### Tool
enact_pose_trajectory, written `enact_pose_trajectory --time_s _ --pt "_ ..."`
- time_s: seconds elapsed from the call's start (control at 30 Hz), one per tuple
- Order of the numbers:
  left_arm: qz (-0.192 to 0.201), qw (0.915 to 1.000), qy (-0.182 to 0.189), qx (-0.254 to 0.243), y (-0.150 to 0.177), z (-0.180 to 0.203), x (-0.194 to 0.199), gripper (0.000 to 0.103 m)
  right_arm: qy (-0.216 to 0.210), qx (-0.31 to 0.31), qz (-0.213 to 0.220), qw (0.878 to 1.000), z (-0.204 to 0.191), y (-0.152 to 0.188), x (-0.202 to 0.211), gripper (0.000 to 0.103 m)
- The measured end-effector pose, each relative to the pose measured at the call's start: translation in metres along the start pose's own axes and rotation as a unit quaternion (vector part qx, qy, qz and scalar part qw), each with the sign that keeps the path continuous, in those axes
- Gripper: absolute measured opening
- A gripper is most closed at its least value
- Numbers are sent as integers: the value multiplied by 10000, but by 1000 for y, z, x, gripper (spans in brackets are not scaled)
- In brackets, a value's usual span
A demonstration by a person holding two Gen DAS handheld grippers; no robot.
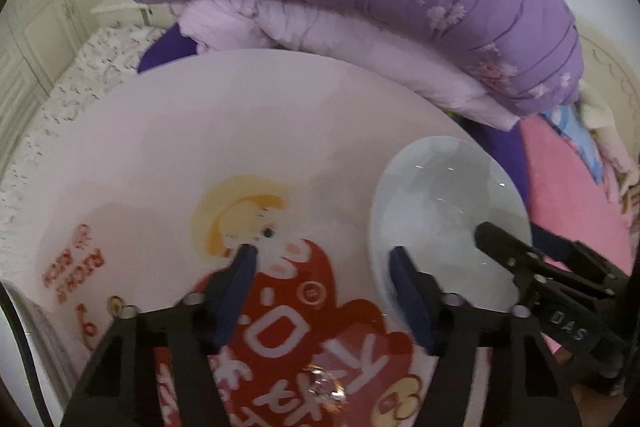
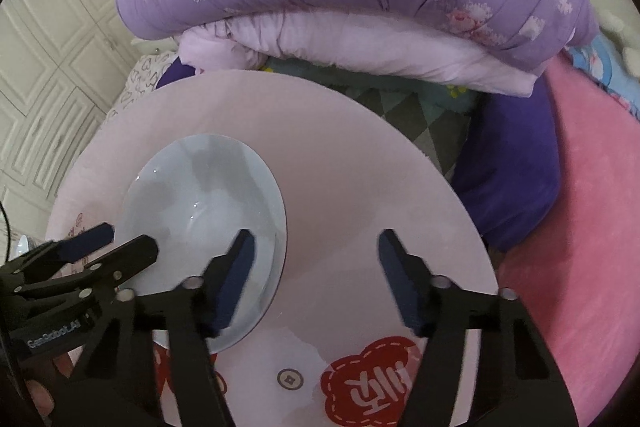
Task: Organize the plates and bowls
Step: 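Close both grippers on the rim of a white bowl, then lift the white bowl with both grippers and carry it to the other bowls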
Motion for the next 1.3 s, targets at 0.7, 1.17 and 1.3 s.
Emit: enact_pose_trajectory --time_s 0.7,1.17,1.3 --pt "77 9995 277 109 12 -12 38 8 -467 8 -83 9989 -50 10 15 11" --pt "631 9972 216 351 48 -75 148 8 -782 546 206 9952 -135 13 62 11" --pt "824 9955 173 437 62 -98 183 9 -866 790 300 9927 -169 16 77 11"
Point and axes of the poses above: each gripper's, at about its wrist camera, not at the fingertips, and x roughly against the way its jaws point, z to its right, y to its underside, the point moved 7 cm from there along -x, roughly the way its jaws point, and after that the axes turned 3 degrees about x, right-handed, at the moved point
